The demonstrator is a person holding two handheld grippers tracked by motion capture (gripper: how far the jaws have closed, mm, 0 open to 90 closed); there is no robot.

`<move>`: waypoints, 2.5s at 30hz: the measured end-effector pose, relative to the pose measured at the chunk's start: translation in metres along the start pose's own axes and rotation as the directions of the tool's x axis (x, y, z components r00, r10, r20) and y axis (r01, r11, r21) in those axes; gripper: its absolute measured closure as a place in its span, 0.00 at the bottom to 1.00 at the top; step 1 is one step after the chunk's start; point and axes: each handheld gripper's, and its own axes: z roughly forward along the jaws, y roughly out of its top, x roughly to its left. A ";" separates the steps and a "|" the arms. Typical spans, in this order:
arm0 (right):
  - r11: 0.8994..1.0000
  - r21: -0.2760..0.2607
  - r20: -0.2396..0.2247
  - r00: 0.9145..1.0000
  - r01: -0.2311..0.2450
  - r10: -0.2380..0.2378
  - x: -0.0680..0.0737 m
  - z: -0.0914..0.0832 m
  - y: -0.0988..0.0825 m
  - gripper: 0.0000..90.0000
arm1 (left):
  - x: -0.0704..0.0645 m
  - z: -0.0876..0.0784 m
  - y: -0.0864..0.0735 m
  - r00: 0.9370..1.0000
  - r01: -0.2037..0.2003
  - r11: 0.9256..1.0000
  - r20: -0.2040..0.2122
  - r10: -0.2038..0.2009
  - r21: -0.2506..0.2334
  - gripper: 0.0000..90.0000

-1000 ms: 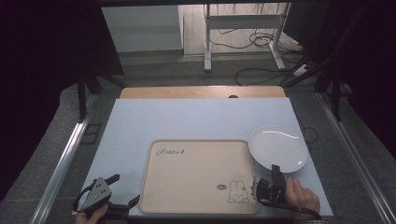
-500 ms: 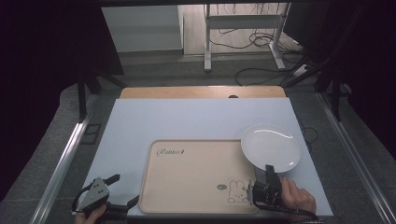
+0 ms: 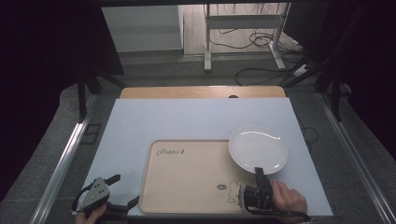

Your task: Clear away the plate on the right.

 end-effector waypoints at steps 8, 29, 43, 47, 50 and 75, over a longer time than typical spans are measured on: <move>0.998 -0.062 0.004 1.000 0.010 -0.009 0.001 -0.004 0.013 0.94 | 0.000 0.000 0.000 1.000 -0.003 1.000 0.004 0.002 0.003 0.00; 0.983 -0.175 -0.004 0.999 0.052 -0.054 0.009 -0.015 0.049 0.94 | 0.000 0.000 0.000 1.000 -0.005 1.000 0.009 0.005 0.006 0.00; 0.965 -0.251 -0.012 0.996 0.077 -0.083 0.015 -0.020 0.069 0.93 | 0.000 0.001 0.000 1.000 -0.007 1.000 0.012 0.007 0.007 0.00; 0.960 -0.268 -0.019 0.996 0.075 -0.083 0.017 -0.022 0.075 0.93 | 0.000 0.001 0.000 1.000 -0.008 1.000 0.013 0.008 0.007 0.00; 0.956 -0.283 -0.020 0.996 0.082 -0.091 0.018 -0.023 0.079 0.93 | 0.000 0.000 0.000 1.000 -0.008 1.000 0.013 0.008 0.007 0.00; 0.924 -0.358 -0.037 0.986 0.136 -0.160 0.033 -0.028 0.118 0.93 | 0.000 0.000 0.000 1.000 -0.012 1.000 0.020 0.012 0.008 0.00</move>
